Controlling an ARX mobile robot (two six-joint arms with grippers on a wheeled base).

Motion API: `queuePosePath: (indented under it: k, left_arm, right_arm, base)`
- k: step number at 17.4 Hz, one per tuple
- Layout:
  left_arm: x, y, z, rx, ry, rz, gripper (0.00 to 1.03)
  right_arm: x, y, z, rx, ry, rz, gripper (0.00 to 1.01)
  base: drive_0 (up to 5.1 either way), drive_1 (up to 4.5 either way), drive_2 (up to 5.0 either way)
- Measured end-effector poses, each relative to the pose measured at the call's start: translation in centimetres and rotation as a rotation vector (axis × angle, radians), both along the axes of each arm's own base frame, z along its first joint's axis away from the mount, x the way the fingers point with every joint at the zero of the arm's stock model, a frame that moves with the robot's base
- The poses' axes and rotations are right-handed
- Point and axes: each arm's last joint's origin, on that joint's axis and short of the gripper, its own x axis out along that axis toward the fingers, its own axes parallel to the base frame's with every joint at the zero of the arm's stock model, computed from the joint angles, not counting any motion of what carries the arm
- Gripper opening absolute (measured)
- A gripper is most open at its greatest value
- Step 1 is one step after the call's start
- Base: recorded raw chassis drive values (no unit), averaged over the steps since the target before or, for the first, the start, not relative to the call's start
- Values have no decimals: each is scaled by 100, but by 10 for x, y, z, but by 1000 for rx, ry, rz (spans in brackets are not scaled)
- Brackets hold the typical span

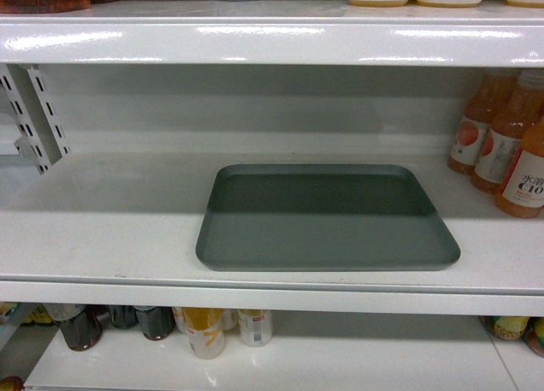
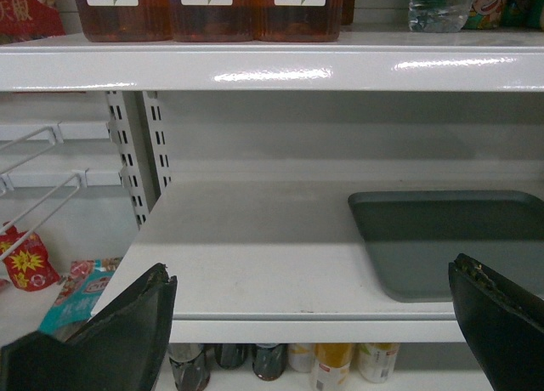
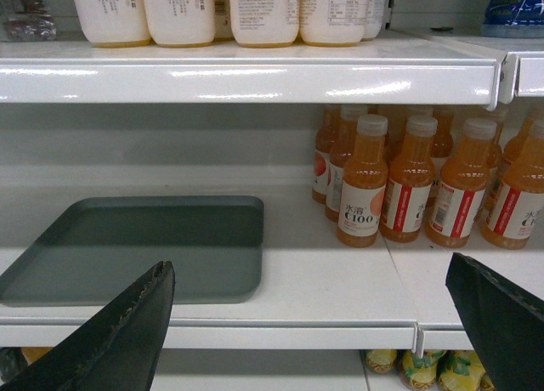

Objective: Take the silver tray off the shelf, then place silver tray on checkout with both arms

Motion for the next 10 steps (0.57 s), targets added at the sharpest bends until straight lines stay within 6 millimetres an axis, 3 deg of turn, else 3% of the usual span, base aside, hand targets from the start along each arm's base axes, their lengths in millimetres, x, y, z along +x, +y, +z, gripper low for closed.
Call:
queuePosePath:
  k: [10]
  left_arm:
    - [0, 0, 0, 0, 0, 0, 98]
  right_arm:
    - [0, 0, 0, 0, 0, 0, 98]
  base:
    - [0, 0, 0]
